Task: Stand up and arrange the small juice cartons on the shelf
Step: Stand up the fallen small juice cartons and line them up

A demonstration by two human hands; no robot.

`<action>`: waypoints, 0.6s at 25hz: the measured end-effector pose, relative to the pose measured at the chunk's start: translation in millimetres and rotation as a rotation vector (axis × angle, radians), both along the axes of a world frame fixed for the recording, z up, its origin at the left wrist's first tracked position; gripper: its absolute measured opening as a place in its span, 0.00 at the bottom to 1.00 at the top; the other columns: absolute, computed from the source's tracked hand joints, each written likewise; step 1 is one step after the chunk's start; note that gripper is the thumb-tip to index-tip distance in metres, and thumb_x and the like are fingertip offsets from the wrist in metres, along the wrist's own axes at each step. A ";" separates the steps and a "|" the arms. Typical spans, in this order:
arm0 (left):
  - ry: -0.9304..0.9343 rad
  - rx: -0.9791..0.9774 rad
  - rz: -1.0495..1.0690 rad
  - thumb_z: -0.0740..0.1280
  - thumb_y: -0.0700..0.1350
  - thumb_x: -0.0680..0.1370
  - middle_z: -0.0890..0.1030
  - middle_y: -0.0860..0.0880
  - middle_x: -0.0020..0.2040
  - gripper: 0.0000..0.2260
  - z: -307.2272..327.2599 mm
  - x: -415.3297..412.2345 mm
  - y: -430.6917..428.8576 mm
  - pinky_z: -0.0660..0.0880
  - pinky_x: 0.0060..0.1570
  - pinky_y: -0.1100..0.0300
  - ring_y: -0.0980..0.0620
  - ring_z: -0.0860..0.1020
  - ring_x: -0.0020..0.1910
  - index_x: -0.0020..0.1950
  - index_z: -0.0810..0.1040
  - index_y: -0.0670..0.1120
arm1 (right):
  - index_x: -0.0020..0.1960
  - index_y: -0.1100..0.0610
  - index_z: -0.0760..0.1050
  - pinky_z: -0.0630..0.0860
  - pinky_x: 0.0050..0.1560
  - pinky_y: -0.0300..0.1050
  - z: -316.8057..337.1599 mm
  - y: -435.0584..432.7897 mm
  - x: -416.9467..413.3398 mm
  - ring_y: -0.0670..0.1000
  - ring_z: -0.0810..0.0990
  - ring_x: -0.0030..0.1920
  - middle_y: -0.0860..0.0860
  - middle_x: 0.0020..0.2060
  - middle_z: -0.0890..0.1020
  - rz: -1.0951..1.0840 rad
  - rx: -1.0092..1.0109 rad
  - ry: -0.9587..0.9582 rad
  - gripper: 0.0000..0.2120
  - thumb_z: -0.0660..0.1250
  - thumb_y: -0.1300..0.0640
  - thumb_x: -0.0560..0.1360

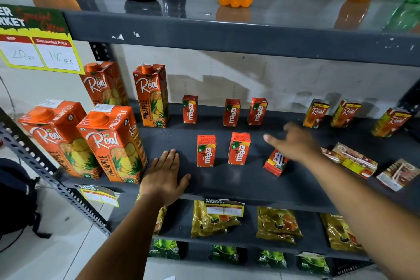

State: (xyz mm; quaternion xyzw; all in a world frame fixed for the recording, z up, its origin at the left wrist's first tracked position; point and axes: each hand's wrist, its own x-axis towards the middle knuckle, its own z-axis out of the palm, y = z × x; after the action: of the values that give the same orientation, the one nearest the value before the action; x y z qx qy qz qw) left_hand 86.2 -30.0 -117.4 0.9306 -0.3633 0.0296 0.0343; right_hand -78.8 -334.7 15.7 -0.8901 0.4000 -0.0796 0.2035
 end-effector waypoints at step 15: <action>0.008 0.028 0.003 0.44 0.65 0.77 0.50 0.46 0.80 0.36 3.9 -2.1 0.5 0.45 0.74 0.52 0.48 0.47 0.78 0.78 0.48 0.44 | 0.52 0.54 0.72 0.68 0.51 0.58 -99.3 31.2 -25.4 0.61 0.76 0.55 0.55 0.51 0.80 -0.444 -0.074 -0.048 0.30 0.71 0.34 0.62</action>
State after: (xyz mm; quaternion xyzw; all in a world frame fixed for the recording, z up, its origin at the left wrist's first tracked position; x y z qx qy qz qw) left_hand 84.1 -29.5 -113.5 0.9317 -0.3620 0.0205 0.0225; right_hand -104.1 -303.4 -83.6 -0.7848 0.5780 -0.1585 0.1576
